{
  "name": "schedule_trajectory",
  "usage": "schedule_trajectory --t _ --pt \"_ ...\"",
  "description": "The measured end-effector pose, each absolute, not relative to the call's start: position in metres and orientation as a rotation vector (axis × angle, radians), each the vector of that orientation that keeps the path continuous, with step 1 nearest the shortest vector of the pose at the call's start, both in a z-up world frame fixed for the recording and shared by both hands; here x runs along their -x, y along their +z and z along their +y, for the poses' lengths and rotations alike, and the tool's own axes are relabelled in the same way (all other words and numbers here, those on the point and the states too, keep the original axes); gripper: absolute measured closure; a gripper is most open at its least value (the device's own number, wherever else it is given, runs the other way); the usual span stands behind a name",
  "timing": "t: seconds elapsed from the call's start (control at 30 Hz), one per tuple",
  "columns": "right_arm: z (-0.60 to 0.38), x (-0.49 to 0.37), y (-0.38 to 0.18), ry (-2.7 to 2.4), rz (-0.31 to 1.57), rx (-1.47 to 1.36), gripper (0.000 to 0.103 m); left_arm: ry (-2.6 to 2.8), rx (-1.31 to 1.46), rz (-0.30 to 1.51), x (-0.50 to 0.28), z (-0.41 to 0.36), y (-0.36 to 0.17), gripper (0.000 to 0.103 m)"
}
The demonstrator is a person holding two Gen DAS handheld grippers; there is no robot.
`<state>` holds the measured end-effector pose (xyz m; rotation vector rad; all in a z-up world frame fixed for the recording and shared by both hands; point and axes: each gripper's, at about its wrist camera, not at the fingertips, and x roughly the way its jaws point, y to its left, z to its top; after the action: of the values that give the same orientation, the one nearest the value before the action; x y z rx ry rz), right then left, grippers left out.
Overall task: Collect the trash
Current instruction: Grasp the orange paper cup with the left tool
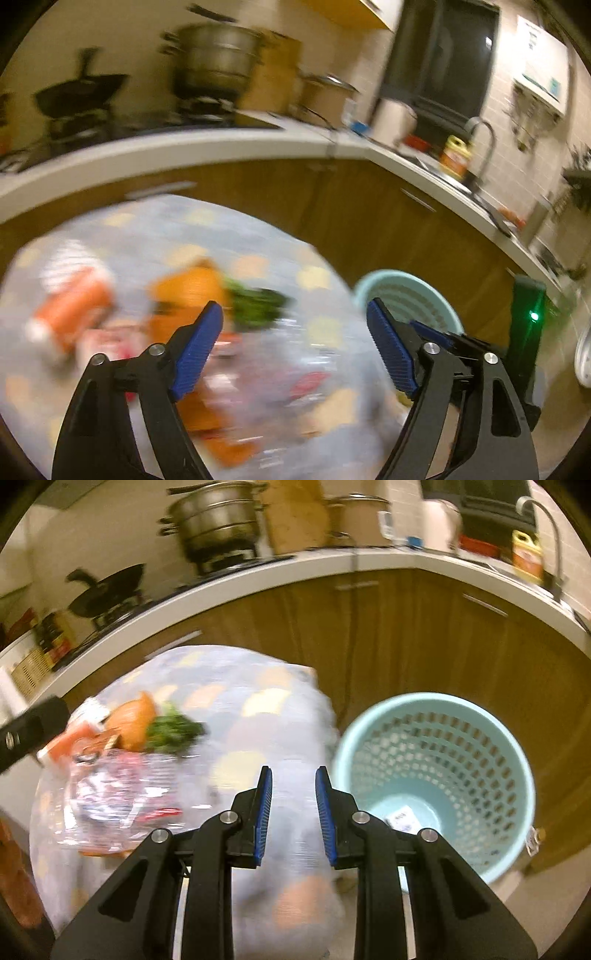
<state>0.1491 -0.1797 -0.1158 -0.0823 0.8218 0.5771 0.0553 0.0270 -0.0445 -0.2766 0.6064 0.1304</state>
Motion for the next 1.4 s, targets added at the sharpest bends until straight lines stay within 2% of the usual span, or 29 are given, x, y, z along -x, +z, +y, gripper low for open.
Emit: schedule_trajectory --t 0.23,0.4,0.67,0.9,1.07,1.17,1.3,1.33,1.37,1.4 --pt "-0.147 -0.131 -0.113 0.618 0.814 0.134 0.081 0.357 0.304 0.571 -0.006 0.116 -0.039 0.021" --pt "-0.138 -0.127 -0.116 0.616 0.823 0.147 0.081 0.390 0.374 0.631 0.003 0.170 -0.062 0.019" --pt "-0.132 -0.122 -0.116 0.603 0.819 0.176 0.081 0.379 0.419 0.714 -0.015 0.210 -0.104 0.018" --pt "-0.123 -0.120 -0.118 0.610 0.819 0.202 0.081 0.307 0.515 0.692 -0.020 0.226 -0.122 0.011" --pt "-0.110 -0.117 -0.118 0.636 0.815 0.227 0.081 0.277 0.570 0.661 -0.019 0.230 -0.130 0.011" --pt "-0.102 -0.118 -0.114 0.660 0.808 0.224 0.075 0.266 0.547 0.652 -0.017 0.225 -0.129 0.013" --pt "-0.084 -0.126 -0.097 0.706 0.779 0.193 0.058 0.260 0.497 0.618 -0.014 0.212 -0.126 0.019" --pt "-0.079 -0.127 -0.093 0.722 0.772 0.191 0.057 0.260 0.485 0.604 -0.013 0.210 -0.124 0.025" --pt "-0.072 -0.130 -0.089 0.741 0.767 0.192 0.057 0.248 0.484 0.580 -0.010 0.208 -0.121 0.035" --pt "-0.064 -0.132 -0.087 0.755 0.766 0.197 0.055 0.242 0.490 0.565 -0.009 0.208 -0.120 0.036"
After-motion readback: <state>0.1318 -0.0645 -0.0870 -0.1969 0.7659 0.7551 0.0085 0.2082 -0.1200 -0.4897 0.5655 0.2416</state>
